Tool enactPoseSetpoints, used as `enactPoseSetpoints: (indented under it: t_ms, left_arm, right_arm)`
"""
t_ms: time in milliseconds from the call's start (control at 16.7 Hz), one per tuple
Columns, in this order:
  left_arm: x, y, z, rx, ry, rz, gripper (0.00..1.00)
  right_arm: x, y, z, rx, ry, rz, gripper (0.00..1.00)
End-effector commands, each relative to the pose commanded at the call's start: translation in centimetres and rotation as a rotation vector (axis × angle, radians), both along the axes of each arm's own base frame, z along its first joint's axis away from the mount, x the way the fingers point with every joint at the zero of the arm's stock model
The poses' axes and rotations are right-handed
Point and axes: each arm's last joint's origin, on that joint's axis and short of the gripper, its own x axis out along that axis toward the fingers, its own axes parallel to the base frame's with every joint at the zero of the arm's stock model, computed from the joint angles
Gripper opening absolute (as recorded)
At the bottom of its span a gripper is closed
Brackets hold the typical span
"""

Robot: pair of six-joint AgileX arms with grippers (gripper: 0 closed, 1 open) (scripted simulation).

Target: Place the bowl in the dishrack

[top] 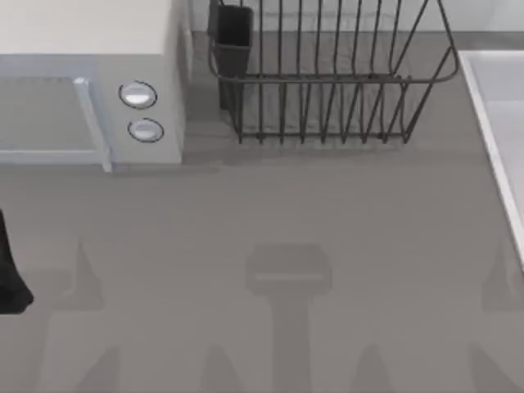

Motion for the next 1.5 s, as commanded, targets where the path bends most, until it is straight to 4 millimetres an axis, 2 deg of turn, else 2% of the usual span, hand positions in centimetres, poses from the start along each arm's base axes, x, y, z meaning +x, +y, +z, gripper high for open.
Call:
enactPoseSetpoints:
  t_ms: [180, 360, 660, 900, 1140, 1320, 1500]
  left_arm:
    - [0.0, 0.0, 0.0, 0.0, 0.0, 0.0, 1.0]
    - [0.0, 0.0, 0.0, 0.0, 0.0, 0.0, 1.0]
    - [0.0, 0.0, 0.0, 0.0, 0.0, 0.0, 1.0]
    - [0.0, 0.0, 0.0, 0.0, 0.0, 0.0, 1.0]
    - [0.0, 0.0, 0.0, 0.0, 0.0, 0.0, 1.0]
    - [0.0, 0.0, 0.0, 0.0, 0.0, 0.0, 1.0]
    - [0.0, 0.0, 0.0, 0.0, 0.0, 0.0, 1.0]
  right_arm:
    - [0.0, -0.1, 0.2, -0.006, 0.011, -0.005, 1.0]
    - [0.1, -0.5, 1.7, -0.048, 0.106, -0.043, 1.0]
    - [2.0, -2.3, 5.4, -0.141, 0.478, -0.14, 1.0]
    - [5.6, -5.3, 7.4, -0.163, 0.891, -0.168, 1.0]
    - [9.4, -9.5, 7.7, -0.118, 1.251, -0.127, 1.0]
    - [11.3, -12.4, 7.5, -0.064, 1.43, -0.076, 1.0]
    - [12.5, -14.7, 7.1, -0.014, 1.535, -0.029, 1.0]
